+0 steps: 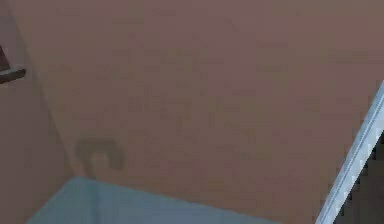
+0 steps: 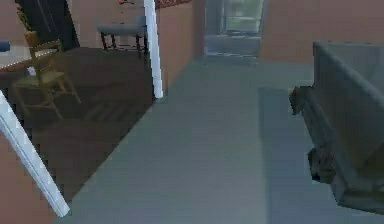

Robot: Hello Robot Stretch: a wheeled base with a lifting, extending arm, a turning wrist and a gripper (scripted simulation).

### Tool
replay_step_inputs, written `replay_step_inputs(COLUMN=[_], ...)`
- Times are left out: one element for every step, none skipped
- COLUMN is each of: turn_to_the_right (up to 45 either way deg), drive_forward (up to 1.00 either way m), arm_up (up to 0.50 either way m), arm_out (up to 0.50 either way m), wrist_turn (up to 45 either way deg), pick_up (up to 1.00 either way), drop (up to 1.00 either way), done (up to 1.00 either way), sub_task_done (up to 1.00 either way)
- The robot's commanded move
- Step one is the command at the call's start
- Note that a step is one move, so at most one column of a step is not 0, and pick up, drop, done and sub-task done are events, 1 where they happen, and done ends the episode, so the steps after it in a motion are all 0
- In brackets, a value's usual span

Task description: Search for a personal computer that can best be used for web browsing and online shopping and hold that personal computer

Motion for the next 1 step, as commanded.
replay_step_inputs(turn_to_the_right=[45.0], drive_forward=[0.00], arm_up=[0.00], arm_out=[0.00], wrist_turn=[0.0], pick_up=[0.00], drop=[0.00], done=[0.00], sub_task_done=[0.00])
